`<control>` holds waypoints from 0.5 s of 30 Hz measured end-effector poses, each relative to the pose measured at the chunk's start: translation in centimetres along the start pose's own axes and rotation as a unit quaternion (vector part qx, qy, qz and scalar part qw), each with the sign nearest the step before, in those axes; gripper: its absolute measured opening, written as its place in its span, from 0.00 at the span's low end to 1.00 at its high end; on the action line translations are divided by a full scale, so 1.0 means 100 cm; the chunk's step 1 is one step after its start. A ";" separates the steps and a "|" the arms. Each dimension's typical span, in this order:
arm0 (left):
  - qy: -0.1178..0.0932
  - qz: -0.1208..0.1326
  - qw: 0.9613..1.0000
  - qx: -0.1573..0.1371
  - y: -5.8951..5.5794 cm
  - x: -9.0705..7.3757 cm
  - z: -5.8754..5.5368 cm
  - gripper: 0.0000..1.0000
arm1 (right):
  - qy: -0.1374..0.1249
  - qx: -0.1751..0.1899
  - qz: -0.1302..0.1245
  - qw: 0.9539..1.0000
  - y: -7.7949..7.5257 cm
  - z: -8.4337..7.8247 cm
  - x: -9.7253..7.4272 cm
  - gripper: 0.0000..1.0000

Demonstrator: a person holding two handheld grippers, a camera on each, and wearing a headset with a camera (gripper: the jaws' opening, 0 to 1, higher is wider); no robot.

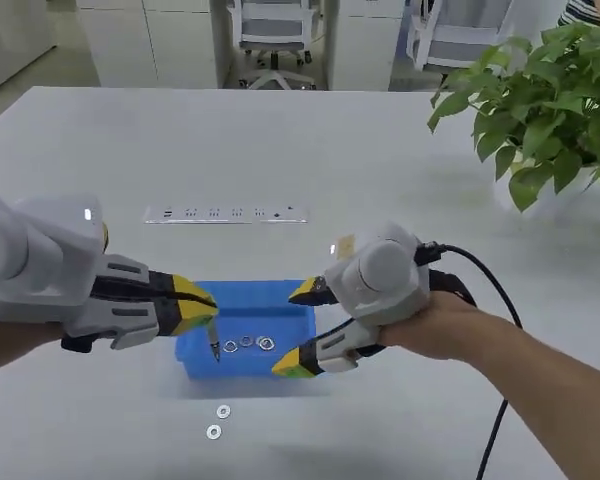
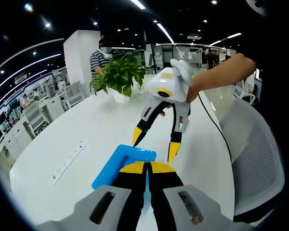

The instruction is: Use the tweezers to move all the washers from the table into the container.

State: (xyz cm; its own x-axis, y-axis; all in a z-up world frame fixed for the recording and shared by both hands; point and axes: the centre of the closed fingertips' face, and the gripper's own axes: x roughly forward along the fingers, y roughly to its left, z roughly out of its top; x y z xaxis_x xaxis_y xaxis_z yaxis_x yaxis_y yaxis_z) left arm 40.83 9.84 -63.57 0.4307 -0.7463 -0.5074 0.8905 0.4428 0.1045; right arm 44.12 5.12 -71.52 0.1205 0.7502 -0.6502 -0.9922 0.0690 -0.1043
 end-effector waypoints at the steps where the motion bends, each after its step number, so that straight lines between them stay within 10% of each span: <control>1: 0.000 0.000 1.000 0.000 -0.001 -0.001 -0.001 0.05 | 0.000 0.002 -0.004 1.000 0.000 -0.001 -0.001 0.58; 15: 0.008 -0.004 1.000 -0.009 -0.025 -0.006 -0.014 0.05 | -0.012 0.044 -0.035 0.998 0.007 -0.012 -0.013 0.71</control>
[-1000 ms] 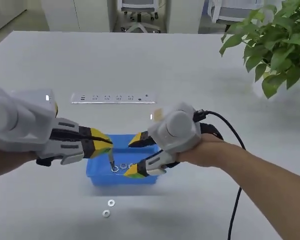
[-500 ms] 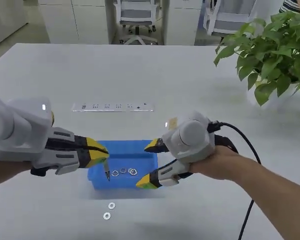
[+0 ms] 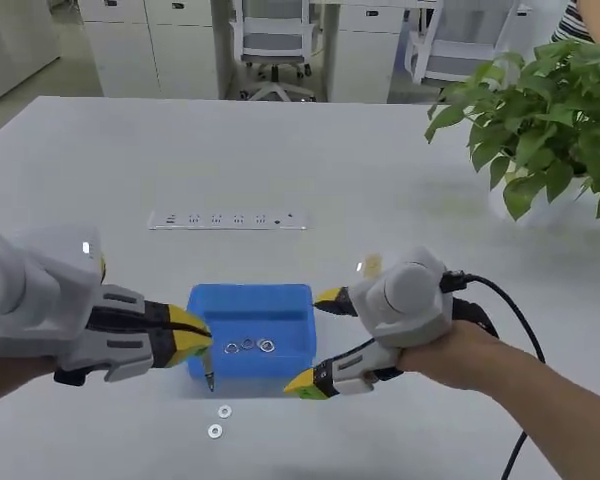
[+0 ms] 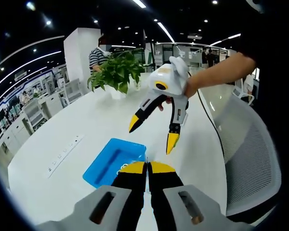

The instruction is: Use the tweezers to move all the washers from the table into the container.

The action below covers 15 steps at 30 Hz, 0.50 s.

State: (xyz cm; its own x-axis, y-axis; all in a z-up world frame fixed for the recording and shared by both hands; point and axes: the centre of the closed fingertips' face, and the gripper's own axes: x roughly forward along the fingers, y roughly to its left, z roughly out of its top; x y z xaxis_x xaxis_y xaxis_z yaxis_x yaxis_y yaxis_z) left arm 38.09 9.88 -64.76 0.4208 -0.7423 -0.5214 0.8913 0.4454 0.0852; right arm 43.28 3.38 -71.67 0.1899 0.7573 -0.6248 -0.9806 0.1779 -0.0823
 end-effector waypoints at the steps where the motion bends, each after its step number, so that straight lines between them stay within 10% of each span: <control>1: 0.000 0.000 1.000 0.000 -0.001 0.000 -0.001 0.05 | 0.000 0.005 -0.002 1.000 0.001 -0.002 0.000 0.72; 15: 0.003 0.000 1.000 -0.012 -0.018 0.006 -0.016 0.05 | -0.019 0.038 -0.022 0.999 0.009 -0.014 -0.005 0.86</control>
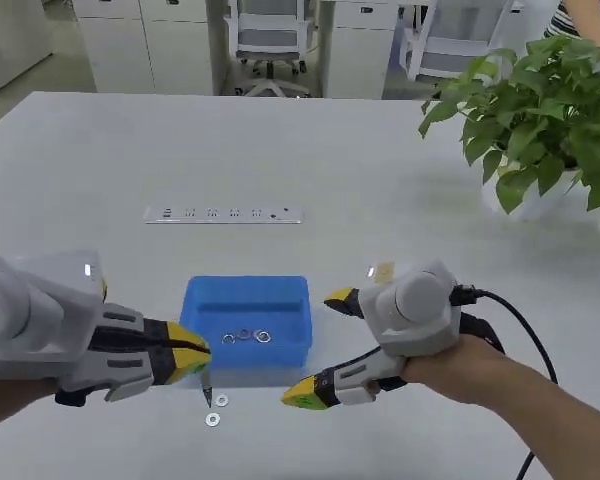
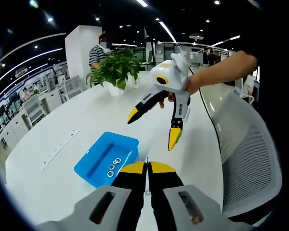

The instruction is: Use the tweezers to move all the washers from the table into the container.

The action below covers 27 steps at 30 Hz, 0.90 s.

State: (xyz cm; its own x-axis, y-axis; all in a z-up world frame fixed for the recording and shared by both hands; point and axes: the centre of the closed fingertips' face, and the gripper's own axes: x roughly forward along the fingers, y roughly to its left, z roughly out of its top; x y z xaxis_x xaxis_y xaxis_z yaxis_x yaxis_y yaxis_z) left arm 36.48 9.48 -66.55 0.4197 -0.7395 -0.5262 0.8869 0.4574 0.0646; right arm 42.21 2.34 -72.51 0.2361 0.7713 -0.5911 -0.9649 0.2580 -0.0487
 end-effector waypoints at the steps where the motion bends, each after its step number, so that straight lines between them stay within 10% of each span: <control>1: 0.000 0.000 1.000 0.000 0.000 0.000 -0.001 0.05 | -0.002 0.003 -0.001 1.000 0.001 -0.001 -0.001 0.87; 27: 0.001 -0.011 1.000 -0.003 -0.007 0.016 -0.022 0.05 | 0.014 0.019 0.000 1.000 0.012 -0.020 0.001 0.98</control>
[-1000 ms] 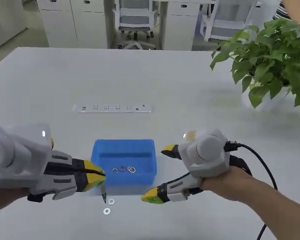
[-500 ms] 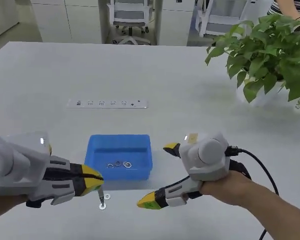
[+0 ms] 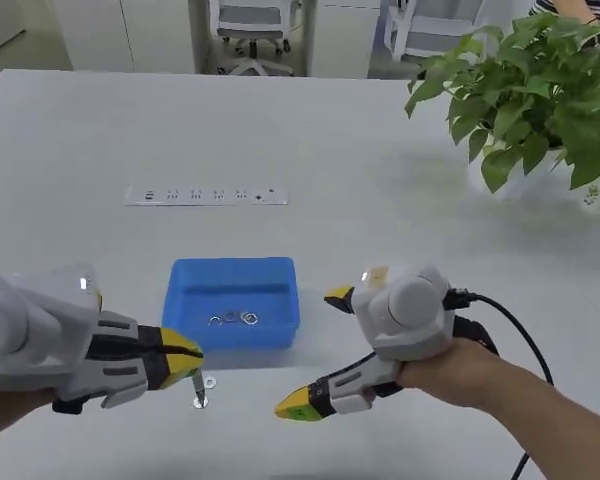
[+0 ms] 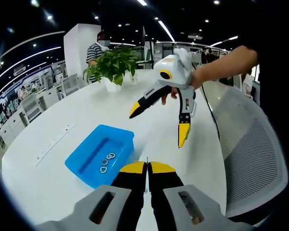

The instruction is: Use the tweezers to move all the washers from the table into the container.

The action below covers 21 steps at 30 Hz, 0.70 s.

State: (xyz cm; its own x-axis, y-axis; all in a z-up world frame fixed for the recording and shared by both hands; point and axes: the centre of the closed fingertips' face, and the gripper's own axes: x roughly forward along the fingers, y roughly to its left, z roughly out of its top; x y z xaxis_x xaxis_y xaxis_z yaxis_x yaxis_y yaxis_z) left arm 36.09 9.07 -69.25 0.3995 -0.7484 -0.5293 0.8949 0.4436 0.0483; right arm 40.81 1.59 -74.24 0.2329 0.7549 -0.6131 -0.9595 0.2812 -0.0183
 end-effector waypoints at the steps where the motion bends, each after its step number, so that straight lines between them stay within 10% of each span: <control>1: 0.001 0.001 1.000 0.003 0.000 0.001 -0.001 0.05 | 0.000 0.000 0.000 1.000 0.000 0.000 0.000 0.98; 21: 0.004 -0.010 1.000 0.009 0.000 0.002 -0.008 0.05 | -0.013 -0.002 0.015 1.000 0.009 0.002 0.005 0.92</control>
State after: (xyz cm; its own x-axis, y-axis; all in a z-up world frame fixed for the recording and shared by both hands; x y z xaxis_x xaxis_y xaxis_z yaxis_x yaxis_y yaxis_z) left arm 36.06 9.30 -70.02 0.3796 -0.7536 -0.5366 0.9063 0.4194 0.0521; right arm 40.09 2.29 -74.41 0.2083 0.7782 -0.5925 -0.9667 0.2558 -0.0039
